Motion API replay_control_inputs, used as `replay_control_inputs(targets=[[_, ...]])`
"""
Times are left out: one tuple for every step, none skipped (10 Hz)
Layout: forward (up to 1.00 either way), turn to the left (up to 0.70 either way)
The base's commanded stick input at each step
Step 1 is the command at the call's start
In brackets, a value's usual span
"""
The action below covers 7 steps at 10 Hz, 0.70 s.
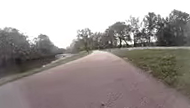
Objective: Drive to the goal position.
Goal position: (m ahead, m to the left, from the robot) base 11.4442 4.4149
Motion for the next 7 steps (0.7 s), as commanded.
replay_control_inputs(targets=[[0.7,-0.35],[0.7,-0.35],[0.7,-0.35],[0.7,-0.16],[0.7,0.0],[0.7,0.0],[0.7,0.0]])
